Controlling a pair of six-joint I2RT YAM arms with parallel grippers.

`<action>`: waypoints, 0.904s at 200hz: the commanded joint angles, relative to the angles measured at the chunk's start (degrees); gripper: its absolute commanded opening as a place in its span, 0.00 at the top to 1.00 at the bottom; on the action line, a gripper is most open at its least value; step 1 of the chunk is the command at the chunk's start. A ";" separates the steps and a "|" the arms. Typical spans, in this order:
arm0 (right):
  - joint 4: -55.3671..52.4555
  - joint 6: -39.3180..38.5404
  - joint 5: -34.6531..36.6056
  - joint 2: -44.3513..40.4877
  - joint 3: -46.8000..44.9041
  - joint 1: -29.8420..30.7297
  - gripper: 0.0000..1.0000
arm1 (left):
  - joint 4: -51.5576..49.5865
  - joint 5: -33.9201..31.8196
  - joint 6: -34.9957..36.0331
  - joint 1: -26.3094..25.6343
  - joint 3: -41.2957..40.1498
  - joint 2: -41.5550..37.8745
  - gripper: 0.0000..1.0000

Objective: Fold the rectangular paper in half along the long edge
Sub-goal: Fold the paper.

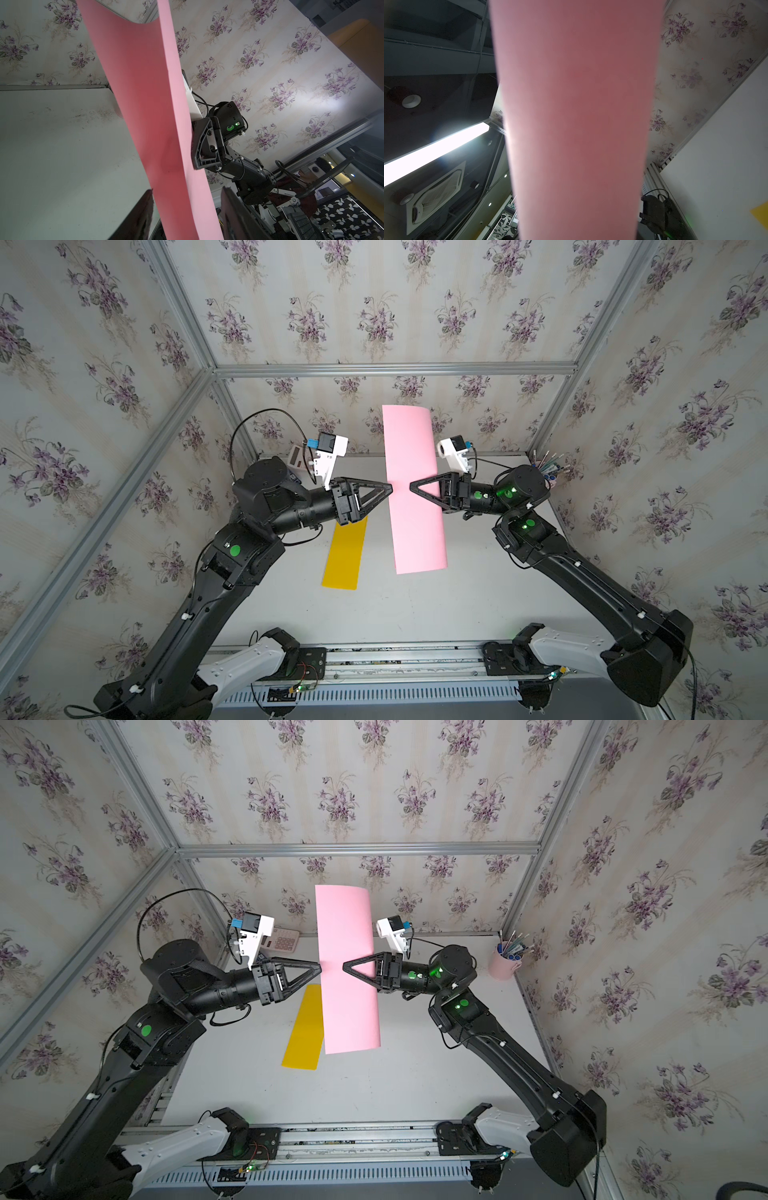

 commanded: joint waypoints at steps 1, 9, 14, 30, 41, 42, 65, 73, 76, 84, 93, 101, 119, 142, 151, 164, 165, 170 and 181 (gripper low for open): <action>2.90 0.87 -0.11 0.30 -0.03 0.08 0.60 | 4.48 2.45 -2.78 0.03 0.14 0.27 0.46; 3.85 1.34 -0.10 0.38 -0.25 0.11 0.60 | 4.87 3.02 -3.23 -0.04 0.38 0.54 0.45; 4.46 1.78 -0.19 0.40 -0.24 0.15 0.60 | 5.05 3.25 -3.35 -0.01 0.57 0.65 0.45; 6.68 2.98 -0.33 0.49 -0.48 0.14 0.60 | 4.91 3.39 -3.39 -0.12 0.78 0.76 0.45; 7.80 3.68 -0.42 0.51 -0.54 0.15 0.60 | 3.72 2.93 -2.54 -0.11 0.91 0.50 0.45; 7.83 3.67 -0.40 0.50 -0.51 0.15 0.60 | 3.56 2.90 -2.48 -0.12 0.93 0.49 0.45; 10.64 5.58 -0.97 0.36 -0.67 0.15 0.60 | 0.30 0.86 -0.41 0.20 1.23 -0.56 0.45; 12.25 6.72 -1.23 0.27 -0.90 0.15 0.60 | -0.12 0.34 -0.22 0.40 1.30 -1.07 0.46; 12.86 7.10 -1.20 0.31 -0.99 0.15 0.59 | -0.19 0.25 -0.28 0.52 1.35 -1.22 0.45; 14.24 8.04 -1.22 0.15 -1.16 0.15 0.59 | -0.19 -0.12 -0.30 0.67 1.23 -1.58 0.46; 16.45 9.40 -1.32 0.01 -1.49 0.15 0.59 | -0.35 -0.54 -0.30 0.76 1.25 -1.84 0.45; 18.16 10.57 -1.43 -0.02 -1.62 0.15 0.59 | -0.42 -1.03 -0.30 0.83 1.18 -2.11 0.45; 19.51 11.69 -1.53 -0.13 -1.69 0.15 0.59 | -0.23 -1.35 -0.46 0.84 0.81 -2.08 0.46; 19.15 11.52 -1.46 -0.13 -1.80 0.15 0.59 | 1.02 -0.01 -1.34 0.86 0.17 -1.13 0.45; 19.41 11.57 -1.27 -0.11 -1.96 0.15 0.59 | 1.50 0.23 -1.75 0.80 -0.22 -0.91 0.45; 19.55 11.57 -1.09 -0.21 -2.30 0.17 0.59 | 3.04 0.77 -2.76 0.75 -1.26 -0.76 0.45; 19.50 11.57 -1.09 -0.21 -2.31 0.16 0.58 | 3.18 0.85 -2.85 0.75 -1.34 -0.76 0.45; 19.28 11.42 -1.08 -0.29 -2.27 0.15 0.58 | 3.58 1.07 -3.16 0.75 -1.62 -0.63 0.45; 18.48 10.92 -0.91 -0.30 -2.30 0.15 0.58 | 3.97 1.32 -3.37 0.68 -1.82 -0.41 0.46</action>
